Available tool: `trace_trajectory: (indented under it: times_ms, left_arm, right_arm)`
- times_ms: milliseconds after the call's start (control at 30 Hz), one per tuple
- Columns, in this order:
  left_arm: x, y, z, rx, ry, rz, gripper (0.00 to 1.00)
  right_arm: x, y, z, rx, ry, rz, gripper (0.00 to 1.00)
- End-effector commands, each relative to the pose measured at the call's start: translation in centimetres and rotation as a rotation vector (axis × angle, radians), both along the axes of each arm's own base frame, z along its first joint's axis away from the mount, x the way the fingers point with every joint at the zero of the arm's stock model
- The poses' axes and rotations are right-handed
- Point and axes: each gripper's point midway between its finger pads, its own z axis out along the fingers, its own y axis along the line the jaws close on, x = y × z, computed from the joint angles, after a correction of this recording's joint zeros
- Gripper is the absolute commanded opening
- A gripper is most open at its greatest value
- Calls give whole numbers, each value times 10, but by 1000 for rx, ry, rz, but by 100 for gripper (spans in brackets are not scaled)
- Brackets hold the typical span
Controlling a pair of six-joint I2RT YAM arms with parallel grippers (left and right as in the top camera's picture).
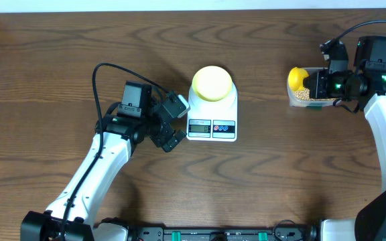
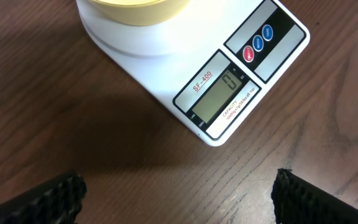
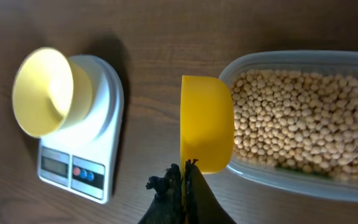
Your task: Scoop item into bowl and weigh 50g on scale
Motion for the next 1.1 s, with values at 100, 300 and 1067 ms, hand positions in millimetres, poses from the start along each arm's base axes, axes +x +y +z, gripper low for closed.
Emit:
trace_trajectory:
  times_ms: [100,300,1067]
  left_arm:
    - [0,-1,5,-11,-19,-16,98]
    - [0,-1,5,-11,-19,-16,98]
    - [0,-1,5,-11,-19,-16,98]
  right_arm:
    - [10,-2,15,137,34,-200,1]
    - [20,-14,36,168,3,-269,1]
    - [13,-77,78,-188,-46,-379,1]
